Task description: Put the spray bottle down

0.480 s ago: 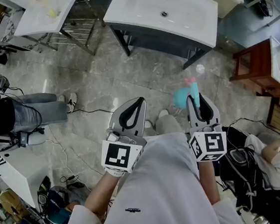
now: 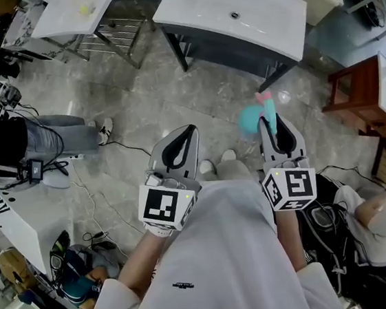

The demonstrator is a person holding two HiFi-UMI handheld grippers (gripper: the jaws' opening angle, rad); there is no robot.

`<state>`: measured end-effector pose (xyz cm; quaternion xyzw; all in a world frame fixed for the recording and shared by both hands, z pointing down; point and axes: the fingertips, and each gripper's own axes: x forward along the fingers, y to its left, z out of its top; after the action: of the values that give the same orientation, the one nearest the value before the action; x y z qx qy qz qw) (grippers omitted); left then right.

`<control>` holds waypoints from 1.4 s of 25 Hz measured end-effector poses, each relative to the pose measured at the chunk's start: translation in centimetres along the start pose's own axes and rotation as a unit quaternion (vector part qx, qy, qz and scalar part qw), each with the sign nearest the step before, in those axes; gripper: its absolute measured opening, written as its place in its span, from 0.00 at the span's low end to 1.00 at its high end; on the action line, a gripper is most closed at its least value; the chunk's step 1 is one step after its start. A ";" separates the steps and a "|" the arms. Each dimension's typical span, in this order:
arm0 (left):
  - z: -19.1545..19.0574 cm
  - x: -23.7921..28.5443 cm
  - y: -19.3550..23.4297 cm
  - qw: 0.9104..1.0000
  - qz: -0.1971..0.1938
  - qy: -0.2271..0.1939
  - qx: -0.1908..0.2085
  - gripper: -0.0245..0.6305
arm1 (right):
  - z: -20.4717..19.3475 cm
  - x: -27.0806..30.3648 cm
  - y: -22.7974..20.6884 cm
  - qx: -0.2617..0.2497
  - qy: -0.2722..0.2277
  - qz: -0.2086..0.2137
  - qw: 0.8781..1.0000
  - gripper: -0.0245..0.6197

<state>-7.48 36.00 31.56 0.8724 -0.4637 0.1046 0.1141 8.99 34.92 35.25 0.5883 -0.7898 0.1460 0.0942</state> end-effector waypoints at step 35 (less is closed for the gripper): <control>4.8 22.6 10.3 1.000 -0.016 0.016 0.000 0.04 | 7.1 21.4 -9.0 0.014 -0.004 0.014 1.000 0.21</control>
<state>-3.31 11.20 34.55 0.8780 -0.4475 0.1171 0.1233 11.54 10.81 36.51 0.5791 -0.7961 0.1560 0.0802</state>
